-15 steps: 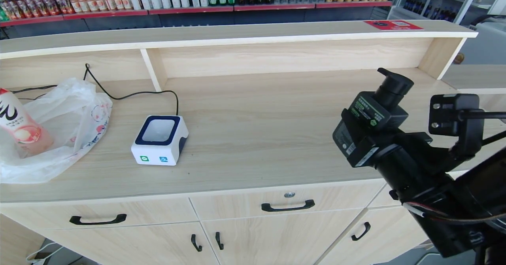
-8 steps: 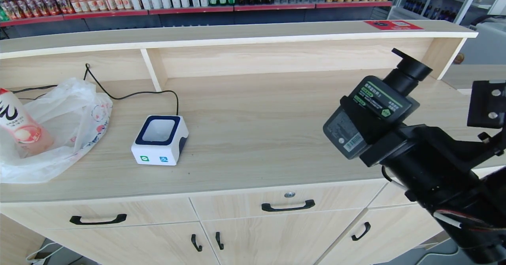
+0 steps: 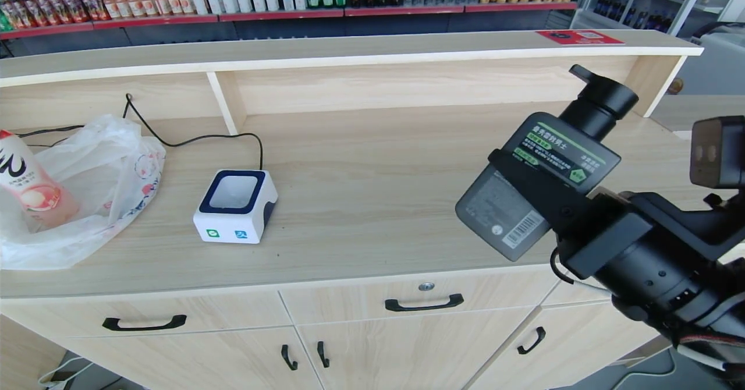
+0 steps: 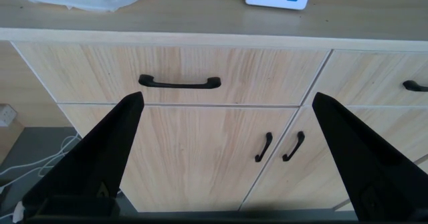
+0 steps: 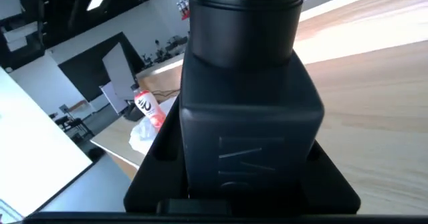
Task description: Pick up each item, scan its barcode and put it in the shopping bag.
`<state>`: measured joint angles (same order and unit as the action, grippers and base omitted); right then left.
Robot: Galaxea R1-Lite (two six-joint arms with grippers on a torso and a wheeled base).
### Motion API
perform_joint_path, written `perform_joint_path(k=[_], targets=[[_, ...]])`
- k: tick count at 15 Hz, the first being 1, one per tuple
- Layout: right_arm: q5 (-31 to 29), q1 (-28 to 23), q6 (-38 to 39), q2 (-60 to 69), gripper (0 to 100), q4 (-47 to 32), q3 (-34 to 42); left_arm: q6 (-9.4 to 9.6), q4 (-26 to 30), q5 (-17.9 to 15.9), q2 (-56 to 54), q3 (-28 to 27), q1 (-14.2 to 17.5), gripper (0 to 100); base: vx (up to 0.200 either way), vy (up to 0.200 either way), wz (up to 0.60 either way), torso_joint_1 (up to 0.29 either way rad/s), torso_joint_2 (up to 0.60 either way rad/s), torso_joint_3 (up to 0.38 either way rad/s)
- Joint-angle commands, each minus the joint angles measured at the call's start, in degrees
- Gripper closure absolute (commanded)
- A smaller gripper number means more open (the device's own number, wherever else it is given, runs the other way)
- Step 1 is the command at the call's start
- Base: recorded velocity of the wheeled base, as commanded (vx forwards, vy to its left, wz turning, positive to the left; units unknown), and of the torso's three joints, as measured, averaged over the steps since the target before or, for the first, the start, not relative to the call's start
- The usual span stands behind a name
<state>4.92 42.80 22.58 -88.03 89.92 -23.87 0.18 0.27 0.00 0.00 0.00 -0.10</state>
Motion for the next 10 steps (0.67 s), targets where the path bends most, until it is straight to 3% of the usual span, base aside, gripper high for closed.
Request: perform_joint_path(k=[1, 6, 10], targets=[[4.6, 0.9, 1.1, 2.8, 100, 0.1, 2.8, -0.01, 0.0, 0.0, 0.0, 0.0, 0.1, 0, 0.0, 0.0, 0.0, 0.0, 0.0, 0.0], [7.9, 2.3, 5.5, 3.5, 100, 0.1, 3.7, -0.01, 0.0, 0.0, 0.0, 0.0, 0.0, 0, 0.0, 0.0, 0.0, 0.0, 0.0, 0.0], [7.9, 11.8, 6.5, 5.0, 100, 0.1, 3.0, -0.01, 0.0, 0.0, 0.0, 0.0, 0.1, 0, 0.0, 0.0, 0.0, 0.0, 0.0, 0.0]])
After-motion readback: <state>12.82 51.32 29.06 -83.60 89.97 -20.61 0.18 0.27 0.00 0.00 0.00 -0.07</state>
